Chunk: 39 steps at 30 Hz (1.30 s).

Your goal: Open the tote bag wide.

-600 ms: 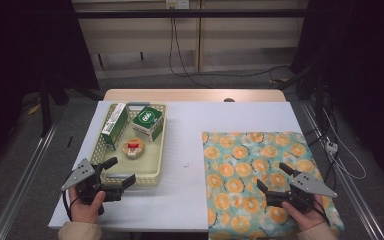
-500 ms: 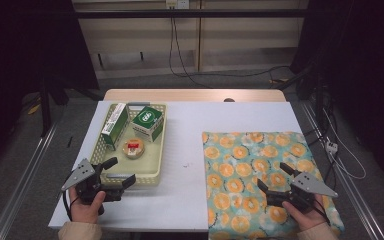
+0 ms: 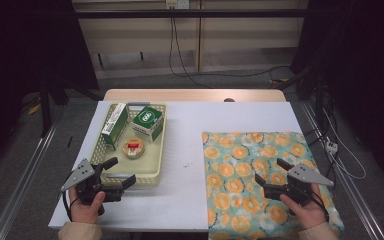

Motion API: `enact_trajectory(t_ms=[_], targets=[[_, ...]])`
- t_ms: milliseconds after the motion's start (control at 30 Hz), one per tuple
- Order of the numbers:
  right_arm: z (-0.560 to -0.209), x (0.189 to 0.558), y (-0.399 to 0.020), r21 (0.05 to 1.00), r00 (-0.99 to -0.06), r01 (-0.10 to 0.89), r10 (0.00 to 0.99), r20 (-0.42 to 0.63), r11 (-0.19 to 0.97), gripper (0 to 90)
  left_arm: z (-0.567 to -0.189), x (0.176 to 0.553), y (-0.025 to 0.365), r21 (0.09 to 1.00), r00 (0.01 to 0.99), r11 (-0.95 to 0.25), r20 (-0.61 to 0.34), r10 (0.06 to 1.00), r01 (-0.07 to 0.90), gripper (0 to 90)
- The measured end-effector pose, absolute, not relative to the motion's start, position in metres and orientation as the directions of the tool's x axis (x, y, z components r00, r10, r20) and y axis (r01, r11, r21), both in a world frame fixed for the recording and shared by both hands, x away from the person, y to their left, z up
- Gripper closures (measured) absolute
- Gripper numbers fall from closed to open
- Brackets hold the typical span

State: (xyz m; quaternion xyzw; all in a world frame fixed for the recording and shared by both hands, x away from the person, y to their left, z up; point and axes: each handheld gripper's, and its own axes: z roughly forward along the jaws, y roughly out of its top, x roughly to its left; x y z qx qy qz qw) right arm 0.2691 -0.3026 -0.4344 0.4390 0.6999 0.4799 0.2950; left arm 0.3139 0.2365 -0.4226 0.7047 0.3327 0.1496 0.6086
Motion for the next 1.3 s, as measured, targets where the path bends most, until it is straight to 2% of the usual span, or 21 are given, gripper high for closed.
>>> enact_trajectory(t_ms=[200,400,433,567,667,767,1133,1300], targets=[[-0.420,0.300,-0.304,0.891,-0.489,0.366,0.870,-0.062,0.270,5.5,-0.421,0.313,0.235,0.957,0.737,-0.045,-0.189,0.649,0.285,4.2],[-0.417,0.352,-0.301,0.846,-0.507,0.454,0.862,-0.011,0.278,8.4,-0.419,0.312,0.235,0.960,0.740,-0.038,-0.190,0.645,0.279,4.2],[-0.417,0.352,-0.301,0.846,-0.507,0.454,0.862,-0.011,0.278,8.4,-0.419,0.312,0.235,0.960,0.741,-0.037,-0.191,0.644,0.279,4.2],[-0.427,0.391,-0.293,0.814,-0.530,0.495,0.848,0.007,0.304,18.1,-0.419,0.311,0.235,0.960,0.749,-0.042,-0.188,0.635,0.277,4.2],[-0.435,0.411,-0.288,0.788,-0.550,0.494,0.834,-0.045,0.368,17.5,-0.419,0.311,0.234,0.960,0.751,-0.038,-0.192,0.632,0.277,4.2],[-0.442,0.428,-0.289,0.784,-0.528,0.526,0.849,-0.003,0.330,18.0,-0.419,0.311,0.234,0.960,0.753,-0.040,-0.192,0.630,0.279,4.2],[-0.459,0.459,-0.293,0.741,-0.515,0.581,0.857,0.014,0.337,19.7,-0.420,0.313,0.235,0.957,0.749,-0.038,-0.200,0.631,0.288,4.2],[-0.468,0.464,-0.292,0.726,-0.525,0.595,0.851,0.026,0.345,29.3,-0.419,0.313,0.237,0.958,0.743,-0.031,-0.199,0.639,0.284,4.2]])
